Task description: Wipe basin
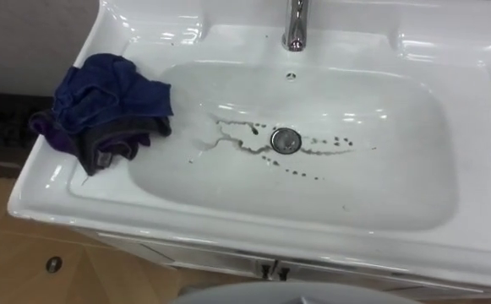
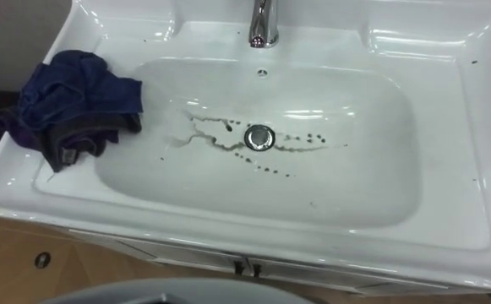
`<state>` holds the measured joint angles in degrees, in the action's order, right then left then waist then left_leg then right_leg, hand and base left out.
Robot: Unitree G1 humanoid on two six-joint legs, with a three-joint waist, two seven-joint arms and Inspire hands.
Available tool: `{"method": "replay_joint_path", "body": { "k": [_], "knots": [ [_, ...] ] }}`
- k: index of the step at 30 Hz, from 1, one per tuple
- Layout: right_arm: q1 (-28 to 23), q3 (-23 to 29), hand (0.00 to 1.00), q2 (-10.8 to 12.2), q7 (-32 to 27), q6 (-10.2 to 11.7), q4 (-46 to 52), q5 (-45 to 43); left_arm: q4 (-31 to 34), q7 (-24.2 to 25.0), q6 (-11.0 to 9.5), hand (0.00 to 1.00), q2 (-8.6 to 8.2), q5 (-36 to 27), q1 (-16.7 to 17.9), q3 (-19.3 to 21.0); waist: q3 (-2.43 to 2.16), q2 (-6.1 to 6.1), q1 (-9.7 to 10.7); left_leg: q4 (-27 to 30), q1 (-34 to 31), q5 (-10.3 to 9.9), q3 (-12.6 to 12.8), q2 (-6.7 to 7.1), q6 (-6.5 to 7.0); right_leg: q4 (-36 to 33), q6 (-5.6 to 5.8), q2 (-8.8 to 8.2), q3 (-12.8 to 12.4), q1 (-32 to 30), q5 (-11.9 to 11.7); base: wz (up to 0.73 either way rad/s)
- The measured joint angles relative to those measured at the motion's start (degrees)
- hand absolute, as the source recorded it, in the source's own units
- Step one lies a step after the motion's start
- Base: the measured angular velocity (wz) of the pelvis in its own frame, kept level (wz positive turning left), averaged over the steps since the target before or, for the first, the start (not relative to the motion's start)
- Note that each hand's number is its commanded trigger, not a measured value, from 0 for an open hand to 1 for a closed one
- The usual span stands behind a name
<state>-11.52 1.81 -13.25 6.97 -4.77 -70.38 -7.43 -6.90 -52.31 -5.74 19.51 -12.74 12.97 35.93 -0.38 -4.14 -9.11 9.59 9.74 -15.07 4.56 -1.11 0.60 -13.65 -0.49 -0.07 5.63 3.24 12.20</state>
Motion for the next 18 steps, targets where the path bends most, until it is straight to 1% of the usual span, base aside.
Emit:
{"method": "replay_joint_path", "body": {
  "k": [1, 4, 6, 7, 9, 10, 11, 12, 13, 15, 16, 18],
  "knots": [
    [0.00, 0.01, 0.00, 0.00, 0.06, 0.00, 0.00, -0.02, 0.81, -0.03, -0.21, 0.00, 0.00, 0.66, 0.01, 0.00, 0.02, -0.06, 0.21, 0.02, 0.07, 0.00, 0.00, -0.02, 0.00, 0.01, 0.00, 0.01, 0.00, 0.06, 0.01, 0.00],
    [0.09, 0.01, 0.00, -0.02, 0.30, 0.13, 0.35, -0.21, 3.51, 0.16, -0.64, 0.00, 0.00, 5.90, -0.03, -0.10, 0.19, -0.19, 1.42, 0.03, -0.02, 0.00, 0.05, -0.02, 0.00, -0.04, -0.04, 0.06, -0.21, -0.35, 0.03, -0.03],
    [0.04, -0.05, 0.00, -0.01, 0.85, 0.07, 0.30, -0.34, 5.46, 0.55, -0.89, 0.00, 0.00, 10.56, -0.19, -0.11, 0.27, -0.11, 2.43, 0.05, 0.03, 0.00, 0.05, 0.01, 0.00, -0.13, -0.05, 0.08, -0.43, -0.41, 0.04, -0.05],
    [0.03, -0.07, 0.00, 0.02, 0.94, 0.08, 0.30, -0.34, 5.75, 0.70, -0.94, 0.00, 0.00, 11.52, -0.30, -0.11, 0.28, -0.10, 2.59, 0.04, 0.04, 0.00, 0.05, 0.02, 0.00, -0.16, -0.05, 0.08, -0.47, -0.42, 0.04, -0.05],
    [-0.06, -0.18, 0.00, 0.13, 1.50, 0.34, -0.73, -0.37, 6.93, 0.87, -0.98, 0.00, 0.00, 15.13, -0.53, -0.64, 0.52, 0.17, 3.99, 0.06, 0.08, 0.00, 0.07, 0.03, 0.00, -0.30, -0.05, 0.11, -0.63, -0.48, 0.04, -0.02],
    [0.14, -0.20, 0.00, 0.17, 1.77, 0.34, -1.29, -0.24, 7.57, 0.99, -0.97, 0.00, -0.01, 17.29, -0.53, -1.23, 0.52, 0.10, 4.54, 0.10, 0.07, 0.00, 0.11, 0.03, 0.01, -0.28, -0.05, 0.15, -0.76, -0.47, 0.03, 0.00],
    [0.06, -0.24, 0.00, 0.18, 1.97, 0.36, -1.51, -0.03, 8.13, 1.21, -0.98, 0.00, -0.01, 18.05, -0.53, -1.75, 0.56, 0.16, 4.74, 0.12, 0.07, 0.00, 0.13, 0.01, 0.00, -0.26, -0.05, 0.16, -0.80, -0.45, 0.03, 0.00],
    [-0.09, -0.30, 0.00, 0.27, 2.18, 0.30, -1.86, 0.30, 9.08, 1.61, -1.02, 0.00, -0.01, 19.32, -0.52, -2.95, 0.65, 0.33, 5.41, 0.13, 0.12, 0.00, 0.12, 0.00, 0.01, -0.23, -0.05, 0.17, -0.76, -0.35, 0.03, 0.00],
    [-0.18, -0.35, 0.00, 0.32, 2.44, 0.24, -1.92, 0.34, 9.30, 1.70, -1.07, 0.00, -0.01, 19.83, -0.51, -3.51, 0.67, 0.36, 5.82, 0.13, 0.13, 0.00, 0.08, -0.01, 0.01, -0.19, -0.05, 0.17, -0.70, -0.28, 0.03, 0.00],
    [-0.66, -0.56, 0.00, 0.41, 3.25, 0.26, -1.97, 0.26, 9.33, 2.46, -1.10, 0.00, -0.03, 22.73, -0.51, -6.63, 0.66, 0.29, 6.58, 0.12, 0.23, 0.00, 0.09, -0.02, 0.01, -0.11, -0.06, 0.24, -0.91, -0.21, 0.00, -0.03],
    [-0.78, -0.58, 0.00, 0.44, 3.51, 0.28, -1.99, 0.26, 9.34, 2.87, -1.10, 0.00, -0.04, 23.56, -0.50, -7.42, 0.67, 0.29, 6.86, 0.10, 0.35, 0.00, 0.10, -0.02, 0.01, -0.11, -0.07, 0.25, -0.98, -0.15, -0.01, -0.08],
    [-0.94, -0.57, 0.00, 0.73, 4.06, 0.47, -2.14, 0.09, 9.74, 4.35, -1.25, 0.00, -0.08, 25.01, -0.45, -10.00, 0.77, 0.16, 7.36, -0.15, 0.96, 0.00, 0.26, -0.08, 0.00, -0.14, -0.09, 0.54, -2.00, -0.09, -0.02, -0.21]
  ]
}}
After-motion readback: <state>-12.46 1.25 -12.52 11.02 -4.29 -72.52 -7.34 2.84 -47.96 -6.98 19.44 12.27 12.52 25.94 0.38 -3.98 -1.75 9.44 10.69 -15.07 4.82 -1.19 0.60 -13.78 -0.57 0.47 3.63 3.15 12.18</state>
